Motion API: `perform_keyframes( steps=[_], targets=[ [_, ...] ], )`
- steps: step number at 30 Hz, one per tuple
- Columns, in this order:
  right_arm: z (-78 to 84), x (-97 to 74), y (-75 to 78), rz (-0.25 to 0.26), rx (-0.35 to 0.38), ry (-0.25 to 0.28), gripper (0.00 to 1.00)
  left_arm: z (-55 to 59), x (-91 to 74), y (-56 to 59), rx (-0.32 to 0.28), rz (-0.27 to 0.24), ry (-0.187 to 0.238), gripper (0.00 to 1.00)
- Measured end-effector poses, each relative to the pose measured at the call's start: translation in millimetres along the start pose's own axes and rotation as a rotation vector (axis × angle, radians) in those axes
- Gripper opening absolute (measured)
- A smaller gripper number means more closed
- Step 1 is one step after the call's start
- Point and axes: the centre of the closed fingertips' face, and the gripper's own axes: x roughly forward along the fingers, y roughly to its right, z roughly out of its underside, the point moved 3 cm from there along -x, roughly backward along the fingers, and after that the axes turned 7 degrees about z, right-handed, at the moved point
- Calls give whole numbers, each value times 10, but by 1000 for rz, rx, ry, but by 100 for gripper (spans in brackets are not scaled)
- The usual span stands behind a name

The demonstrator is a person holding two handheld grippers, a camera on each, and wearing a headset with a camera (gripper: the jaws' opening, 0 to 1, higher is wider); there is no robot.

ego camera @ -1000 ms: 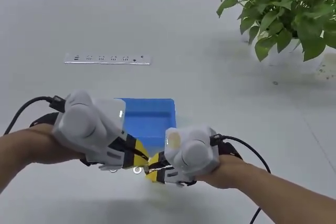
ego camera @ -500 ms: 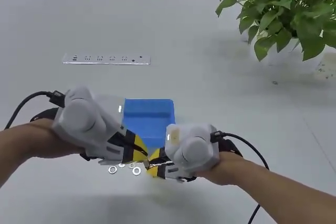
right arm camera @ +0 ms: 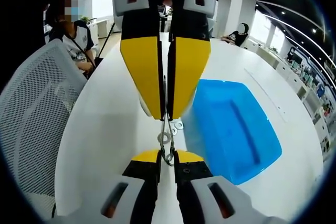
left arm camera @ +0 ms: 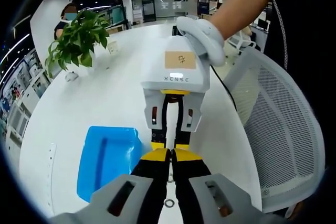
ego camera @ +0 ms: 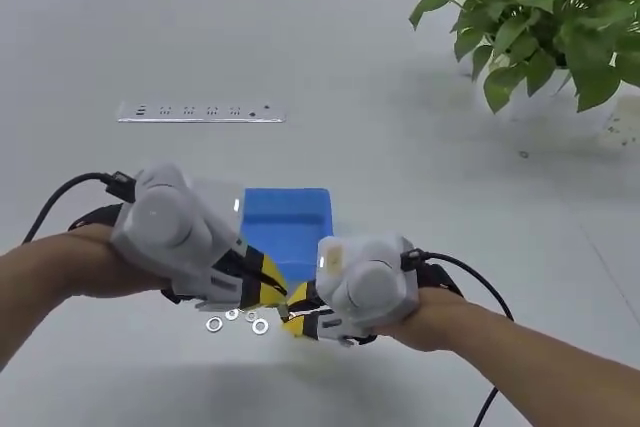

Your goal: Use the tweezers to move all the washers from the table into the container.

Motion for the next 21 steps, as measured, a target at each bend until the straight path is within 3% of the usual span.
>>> perform_keyframes(
  steps=[8,21],
  targets=[
    [3,0,22,6,3,0,12,-8,7,-68,-4,3,-6,5],
    [-24,-35,28,6,55,22,11,-44,42,-74,-3,27,-2,5]
  ],
)
